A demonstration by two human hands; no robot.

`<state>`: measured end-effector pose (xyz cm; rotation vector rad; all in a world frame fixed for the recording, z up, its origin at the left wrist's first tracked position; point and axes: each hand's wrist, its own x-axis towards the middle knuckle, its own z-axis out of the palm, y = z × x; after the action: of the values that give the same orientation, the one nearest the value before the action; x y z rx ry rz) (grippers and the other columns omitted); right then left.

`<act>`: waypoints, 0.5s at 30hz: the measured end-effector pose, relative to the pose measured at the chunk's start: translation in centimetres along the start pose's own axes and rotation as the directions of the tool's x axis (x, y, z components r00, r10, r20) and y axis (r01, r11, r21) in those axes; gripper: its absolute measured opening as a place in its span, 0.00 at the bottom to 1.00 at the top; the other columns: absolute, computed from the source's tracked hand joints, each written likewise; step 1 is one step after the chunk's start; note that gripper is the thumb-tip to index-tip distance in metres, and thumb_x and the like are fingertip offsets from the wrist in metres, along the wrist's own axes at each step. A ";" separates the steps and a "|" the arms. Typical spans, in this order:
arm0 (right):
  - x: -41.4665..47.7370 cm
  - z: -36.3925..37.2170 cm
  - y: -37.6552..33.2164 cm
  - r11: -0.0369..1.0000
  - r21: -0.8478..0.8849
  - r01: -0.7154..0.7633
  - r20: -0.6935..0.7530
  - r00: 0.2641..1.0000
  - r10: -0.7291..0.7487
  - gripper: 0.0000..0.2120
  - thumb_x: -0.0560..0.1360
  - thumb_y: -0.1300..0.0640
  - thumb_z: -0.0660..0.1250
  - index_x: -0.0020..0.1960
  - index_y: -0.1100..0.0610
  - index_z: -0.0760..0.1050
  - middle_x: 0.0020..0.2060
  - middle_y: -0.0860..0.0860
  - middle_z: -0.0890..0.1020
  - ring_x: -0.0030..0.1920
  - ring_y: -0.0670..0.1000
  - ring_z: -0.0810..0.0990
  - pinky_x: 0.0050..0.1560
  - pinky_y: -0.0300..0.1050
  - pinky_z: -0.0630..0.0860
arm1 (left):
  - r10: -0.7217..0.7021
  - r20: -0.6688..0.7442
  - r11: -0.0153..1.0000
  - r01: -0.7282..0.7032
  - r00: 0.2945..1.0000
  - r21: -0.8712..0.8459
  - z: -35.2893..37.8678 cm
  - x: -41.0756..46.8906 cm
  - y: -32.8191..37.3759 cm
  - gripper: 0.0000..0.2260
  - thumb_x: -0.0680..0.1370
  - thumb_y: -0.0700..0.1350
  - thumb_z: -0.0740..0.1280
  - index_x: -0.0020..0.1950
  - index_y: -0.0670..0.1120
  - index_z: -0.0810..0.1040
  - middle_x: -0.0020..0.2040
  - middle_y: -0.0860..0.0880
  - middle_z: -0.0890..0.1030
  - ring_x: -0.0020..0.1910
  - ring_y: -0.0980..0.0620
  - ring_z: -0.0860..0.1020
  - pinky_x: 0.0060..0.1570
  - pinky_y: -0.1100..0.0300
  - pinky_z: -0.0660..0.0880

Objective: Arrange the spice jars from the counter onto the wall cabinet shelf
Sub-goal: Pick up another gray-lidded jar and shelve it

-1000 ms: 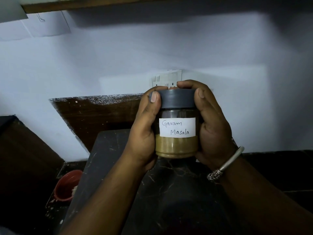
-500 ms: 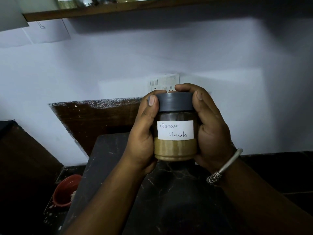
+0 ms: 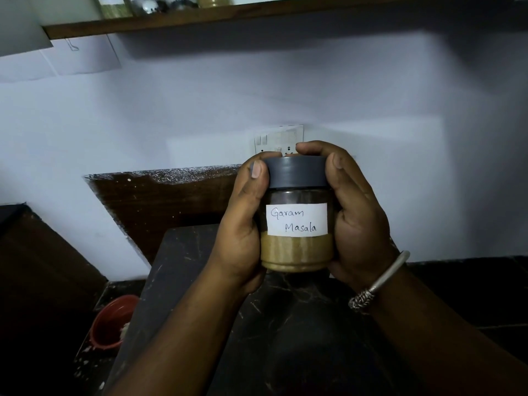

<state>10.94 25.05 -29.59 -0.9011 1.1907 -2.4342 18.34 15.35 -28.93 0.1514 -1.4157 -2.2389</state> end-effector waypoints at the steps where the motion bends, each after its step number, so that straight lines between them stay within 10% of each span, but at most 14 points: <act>1: 0.0 0.0 0.0 1.000 0.000 0.002 0.001 1.000 -0.002 0.14 0.83 0.52 0.58 0.59 0.56 0.79 0.61 0.67 0.80 0.58 0.65 0.81 0.60 0.64 0.78 | 0.002 0.000 1.000 -0.002 1.000 0.000 -0.1 0.0 0.0 0.33 0.78 0.57 0.60 0.74 0.34 0.66 0.69 0.23 0.68 0.62 0.29 0.74 0.65 0.31 0.69; 15: 0.4 0.0 0.3 1.000 -0.013 -0.006 0.006 1.000 0.006 0.14 0.83 0.52 0.57 0.58 0.54 0.80 0.58 0.61 0.82 0.55 0.61 0.82 0.57 0.61 0.79 | 0.014 0.052 1.000 -0.013 0.999 -0.025 -0.8 1.0 -0.3 0.33 0.76 0.58 0.63 0.75 0.39 0.67 0.64 0.36 0.77 0.60 0.38 0.78 0.58 0.45 0.76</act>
<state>10.59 24.68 -29.62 -0.9065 1.2062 -2.4200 17.66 14.37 -29.38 0.0748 -1.4112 -2.2635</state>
